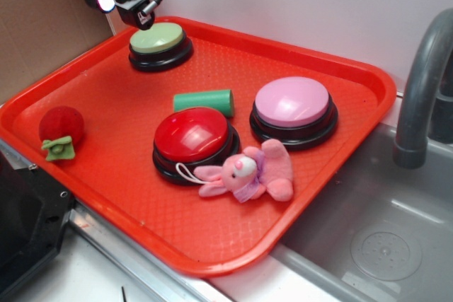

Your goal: Push the green button.

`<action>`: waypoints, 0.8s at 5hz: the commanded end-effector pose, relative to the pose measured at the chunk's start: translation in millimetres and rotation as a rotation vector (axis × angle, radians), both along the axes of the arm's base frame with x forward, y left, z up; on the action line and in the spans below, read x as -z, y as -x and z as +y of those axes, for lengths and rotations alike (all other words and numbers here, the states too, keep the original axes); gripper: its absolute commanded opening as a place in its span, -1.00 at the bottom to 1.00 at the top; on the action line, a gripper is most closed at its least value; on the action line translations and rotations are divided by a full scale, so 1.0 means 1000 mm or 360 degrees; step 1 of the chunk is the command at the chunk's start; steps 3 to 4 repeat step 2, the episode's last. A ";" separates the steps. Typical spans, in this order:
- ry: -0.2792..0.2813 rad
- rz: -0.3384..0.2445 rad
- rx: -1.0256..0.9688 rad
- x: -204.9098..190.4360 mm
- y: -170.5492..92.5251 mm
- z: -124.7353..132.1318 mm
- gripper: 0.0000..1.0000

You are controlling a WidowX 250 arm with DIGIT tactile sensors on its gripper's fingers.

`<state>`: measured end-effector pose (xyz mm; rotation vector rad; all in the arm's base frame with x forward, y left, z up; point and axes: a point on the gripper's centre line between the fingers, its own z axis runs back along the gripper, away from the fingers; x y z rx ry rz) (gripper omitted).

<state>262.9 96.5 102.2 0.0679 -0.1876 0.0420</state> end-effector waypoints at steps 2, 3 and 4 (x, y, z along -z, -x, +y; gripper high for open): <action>-0.0034 -0.0159 0.0001 -0.041 0.000 -0.007 1.00; -0.0034 -0.0159 0.0001 -0.041 0.000 -0.007 1.00; -0.0034 -0.0159 0.0001 -0.041 0.000 -0.007 1.00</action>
